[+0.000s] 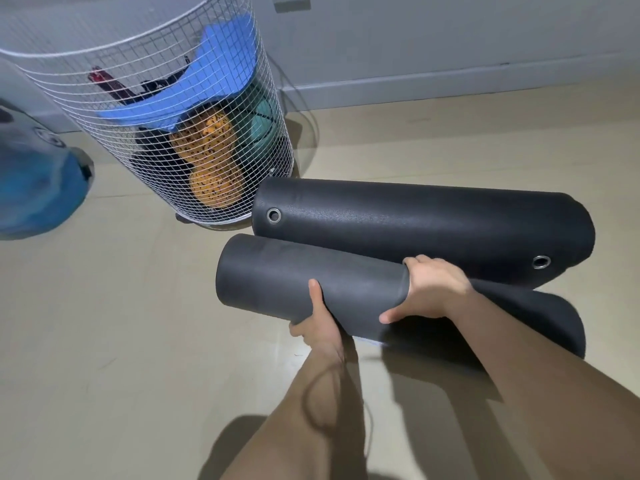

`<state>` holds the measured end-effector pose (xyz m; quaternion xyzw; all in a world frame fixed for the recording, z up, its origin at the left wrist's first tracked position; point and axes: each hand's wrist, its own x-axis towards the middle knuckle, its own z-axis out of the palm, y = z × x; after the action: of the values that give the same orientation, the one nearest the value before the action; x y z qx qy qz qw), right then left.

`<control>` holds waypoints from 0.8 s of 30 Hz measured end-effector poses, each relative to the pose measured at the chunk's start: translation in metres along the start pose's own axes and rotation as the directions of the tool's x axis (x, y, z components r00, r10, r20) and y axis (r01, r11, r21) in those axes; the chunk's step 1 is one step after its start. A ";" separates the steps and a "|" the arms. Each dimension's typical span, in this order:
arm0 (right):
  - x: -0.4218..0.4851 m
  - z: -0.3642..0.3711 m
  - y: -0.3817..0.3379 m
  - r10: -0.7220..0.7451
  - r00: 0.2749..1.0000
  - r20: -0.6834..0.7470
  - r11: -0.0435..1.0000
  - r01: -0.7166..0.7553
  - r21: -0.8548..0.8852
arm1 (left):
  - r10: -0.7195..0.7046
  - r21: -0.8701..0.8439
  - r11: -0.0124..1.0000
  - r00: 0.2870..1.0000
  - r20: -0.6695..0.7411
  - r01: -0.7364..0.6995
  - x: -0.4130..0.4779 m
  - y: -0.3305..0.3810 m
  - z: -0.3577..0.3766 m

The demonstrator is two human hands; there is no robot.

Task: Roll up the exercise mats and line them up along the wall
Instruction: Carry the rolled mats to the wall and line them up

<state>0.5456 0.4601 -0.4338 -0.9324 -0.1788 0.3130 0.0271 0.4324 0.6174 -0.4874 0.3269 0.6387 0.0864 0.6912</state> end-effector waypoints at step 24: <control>-0.145 0.055 -0.110 -0.008 0.962 0.273 0.710 -0.186 0.679 | 0.095 0.392 0.916 0.995 0.004 -0.089 -0.073 0.090 -0.146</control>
<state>0.3709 0.5086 -0.3774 -0.8119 -0.0038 0.4757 0.3384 0.3099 0.6971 -0.3724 0.4875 0.6320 -0.0080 0.6023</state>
